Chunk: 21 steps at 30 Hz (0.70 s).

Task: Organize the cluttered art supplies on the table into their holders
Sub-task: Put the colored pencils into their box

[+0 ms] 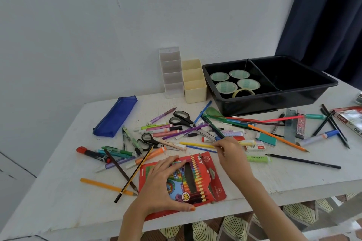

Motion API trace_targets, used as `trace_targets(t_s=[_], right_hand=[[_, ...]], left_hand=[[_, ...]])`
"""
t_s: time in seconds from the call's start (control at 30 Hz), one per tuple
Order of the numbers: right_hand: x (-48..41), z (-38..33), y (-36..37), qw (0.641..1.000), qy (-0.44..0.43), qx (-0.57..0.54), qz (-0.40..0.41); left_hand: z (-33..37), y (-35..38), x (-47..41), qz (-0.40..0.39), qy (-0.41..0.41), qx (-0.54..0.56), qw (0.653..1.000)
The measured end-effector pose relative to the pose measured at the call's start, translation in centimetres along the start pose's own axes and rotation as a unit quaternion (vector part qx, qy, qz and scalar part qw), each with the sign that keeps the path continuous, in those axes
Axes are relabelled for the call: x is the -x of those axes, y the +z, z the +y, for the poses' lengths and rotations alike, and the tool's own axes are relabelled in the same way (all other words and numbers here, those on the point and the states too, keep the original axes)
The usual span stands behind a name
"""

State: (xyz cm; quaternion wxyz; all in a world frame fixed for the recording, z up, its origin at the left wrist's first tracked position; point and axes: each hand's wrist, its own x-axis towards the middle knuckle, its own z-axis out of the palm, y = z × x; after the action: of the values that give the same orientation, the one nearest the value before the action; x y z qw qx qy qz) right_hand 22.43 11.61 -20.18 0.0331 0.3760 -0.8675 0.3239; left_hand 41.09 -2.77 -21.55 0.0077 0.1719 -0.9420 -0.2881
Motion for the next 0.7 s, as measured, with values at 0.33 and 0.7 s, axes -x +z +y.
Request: trace_targets(t_s=[0.33,0.7], right_hand=[[-1.0,1.4,-0.8,0.957,-0.021,0.281,-0.067],[-1.3,0.9,-2.4,0.963,-0.038,0.265,-0.036]], left_hand=[[0.0,0.0,0.0,0.004,0.008,-0.001,1.000],[0.0,0.0,0.1,0.004,0.005,0.007,1.000]])
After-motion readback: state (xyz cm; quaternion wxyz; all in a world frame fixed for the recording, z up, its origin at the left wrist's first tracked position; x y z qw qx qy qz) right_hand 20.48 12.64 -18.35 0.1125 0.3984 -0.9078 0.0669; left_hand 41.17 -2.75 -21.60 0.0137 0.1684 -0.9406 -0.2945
